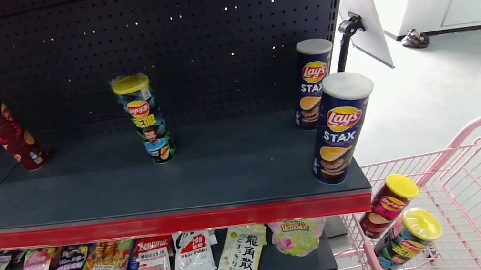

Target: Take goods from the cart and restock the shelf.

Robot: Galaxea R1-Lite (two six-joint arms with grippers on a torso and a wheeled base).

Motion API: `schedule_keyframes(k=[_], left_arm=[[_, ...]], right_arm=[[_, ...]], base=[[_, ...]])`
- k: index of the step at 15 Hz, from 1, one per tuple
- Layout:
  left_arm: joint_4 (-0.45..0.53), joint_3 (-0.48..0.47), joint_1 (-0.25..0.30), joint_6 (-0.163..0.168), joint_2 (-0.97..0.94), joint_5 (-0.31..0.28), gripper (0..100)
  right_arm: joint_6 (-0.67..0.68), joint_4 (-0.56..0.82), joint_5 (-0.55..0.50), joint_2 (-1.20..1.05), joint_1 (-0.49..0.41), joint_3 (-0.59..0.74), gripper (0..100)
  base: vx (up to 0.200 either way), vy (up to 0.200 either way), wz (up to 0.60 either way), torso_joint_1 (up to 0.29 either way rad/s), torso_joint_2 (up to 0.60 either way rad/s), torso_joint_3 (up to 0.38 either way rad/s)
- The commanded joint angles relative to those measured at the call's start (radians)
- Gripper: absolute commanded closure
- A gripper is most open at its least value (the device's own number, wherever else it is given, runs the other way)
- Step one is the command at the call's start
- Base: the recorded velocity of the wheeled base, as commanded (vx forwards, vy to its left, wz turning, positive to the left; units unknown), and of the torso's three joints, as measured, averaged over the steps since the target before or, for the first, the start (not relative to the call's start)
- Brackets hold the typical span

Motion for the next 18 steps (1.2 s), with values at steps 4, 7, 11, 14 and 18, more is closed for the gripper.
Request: schedule_keyframes(k=[4, 7, 11, 14, 18], left_arm=[[0.000, 0.000, 0.000, -0.001, 0.001, 0.000, 0], [0.000, 0.000, 0.000, -0.001, 0.001, 0.000, 0], [0.000, 0.000, 0.000, -0.001, 0.001, 0.000, 0], [0.000, 0.000, 0.000, -0.001, 0.001, 0.000, 0], [0.000, 0.000, 0.000, -0.001, 0.001, 0.000, 0]], right_arm=[[0.000, 0.000, 0.001, 0.002, 0.000, 0.000, 0], [0.002, 0.000, 0.001, 0.002, 0.000, 0.000, 0], [0.000, 0.000, 0.001, 0.002, 0.000, 0.000, 0], [0.000, 0.000, 0.001, 0.002, 0.000, 0.000, 0], [0.000, 0.000, -0.002, 0.002, 0.000, 0.000, 0]], base=[[0.000, 0.000, -0.60, -0.001, 0.00, -0.004], [0.000, 0.000, -0.60, 0.002, 0.00, 0.007], [0.000, 0.000, 0.00, 0.000, 0.00, 0.000], [0.000, 0.000, 0.00, 0.000, 0.00, 0.000], [0.000, 0.000, 0.00, -0.062, 0.15, 0.087]])
